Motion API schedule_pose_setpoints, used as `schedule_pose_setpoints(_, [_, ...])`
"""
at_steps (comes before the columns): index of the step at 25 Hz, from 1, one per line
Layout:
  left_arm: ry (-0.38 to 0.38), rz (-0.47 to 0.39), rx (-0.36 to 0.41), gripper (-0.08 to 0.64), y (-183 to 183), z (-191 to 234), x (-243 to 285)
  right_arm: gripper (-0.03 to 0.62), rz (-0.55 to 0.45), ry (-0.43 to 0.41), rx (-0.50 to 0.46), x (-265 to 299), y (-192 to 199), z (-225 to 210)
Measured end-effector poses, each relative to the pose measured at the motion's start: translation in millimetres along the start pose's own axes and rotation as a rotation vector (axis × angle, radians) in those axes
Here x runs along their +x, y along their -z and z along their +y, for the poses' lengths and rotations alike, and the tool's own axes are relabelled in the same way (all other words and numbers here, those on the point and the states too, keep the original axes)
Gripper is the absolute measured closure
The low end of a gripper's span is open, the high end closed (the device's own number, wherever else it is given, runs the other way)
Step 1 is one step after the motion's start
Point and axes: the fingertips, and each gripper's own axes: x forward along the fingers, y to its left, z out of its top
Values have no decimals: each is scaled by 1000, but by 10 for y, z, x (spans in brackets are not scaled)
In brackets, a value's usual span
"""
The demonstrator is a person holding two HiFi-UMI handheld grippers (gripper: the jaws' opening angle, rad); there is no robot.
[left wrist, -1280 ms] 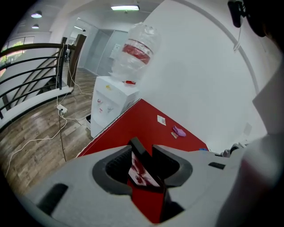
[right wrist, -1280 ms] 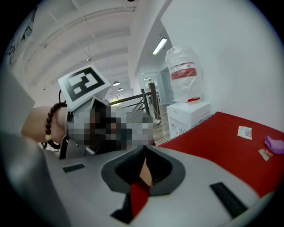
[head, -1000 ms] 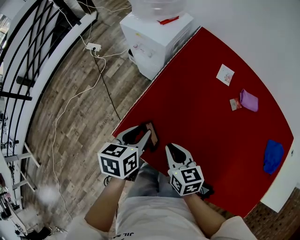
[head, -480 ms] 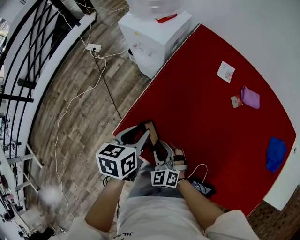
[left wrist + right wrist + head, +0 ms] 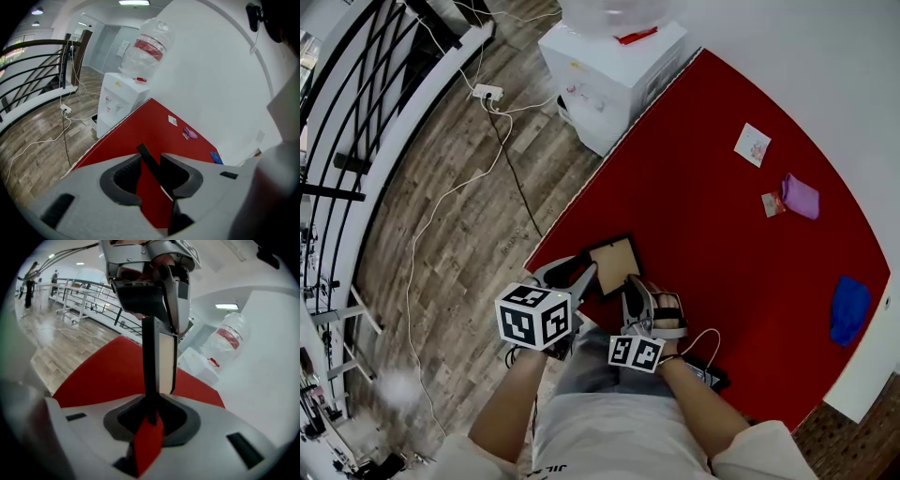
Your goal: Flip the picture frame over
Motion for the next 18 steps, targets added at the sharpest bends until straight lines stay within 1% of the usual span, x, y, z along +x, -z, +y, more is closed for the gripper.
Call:
schedule_pose_setpoints(3, [28,7,-23,430,83,55,117,514,51,10,-51,14,133,-65])
schedule_pose_setpoints(5, [31,9,-28,430,114,130,202,512,69,-3,-68,37,188,-96])
schedule_pose_setpoints(7, [24,12,-29,444,147,216,282,508,73,-43,-56,67,219,-74])
schedule_pose_setpoints(11, [11,29,-23,480,216,326,400,499,73,-158,13,47,210,3])
schedule_pose_setpoints(13, [14,35,-34,489,252,360,450,497,81,-186,39,33,221,49])
schedule_pose_setpoints(18, [-9,68,-14,495,395,445,587,491,114,-252,28,47,299,157])
